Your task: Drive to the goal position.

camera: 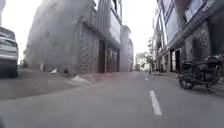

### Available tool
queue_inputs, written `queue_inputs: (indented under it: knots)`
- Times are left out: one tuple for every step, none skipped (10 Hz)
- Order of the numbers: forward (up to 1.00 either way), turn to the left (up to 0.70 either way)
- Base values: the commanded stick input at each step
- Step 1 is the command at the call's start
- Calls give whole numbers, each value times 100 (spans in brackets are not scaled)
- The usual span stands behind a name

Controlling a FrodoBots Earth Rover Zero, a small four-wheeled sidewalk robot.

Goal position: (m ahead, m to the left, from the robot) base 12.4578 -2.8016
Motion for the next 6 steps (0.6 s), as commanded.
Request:
queue_inputs:
  knots:
    - [100,-40]
    - [100,-40]
    - [100,-40]
    - [100,-40]
    - [100,-40]
    - [100,-40]
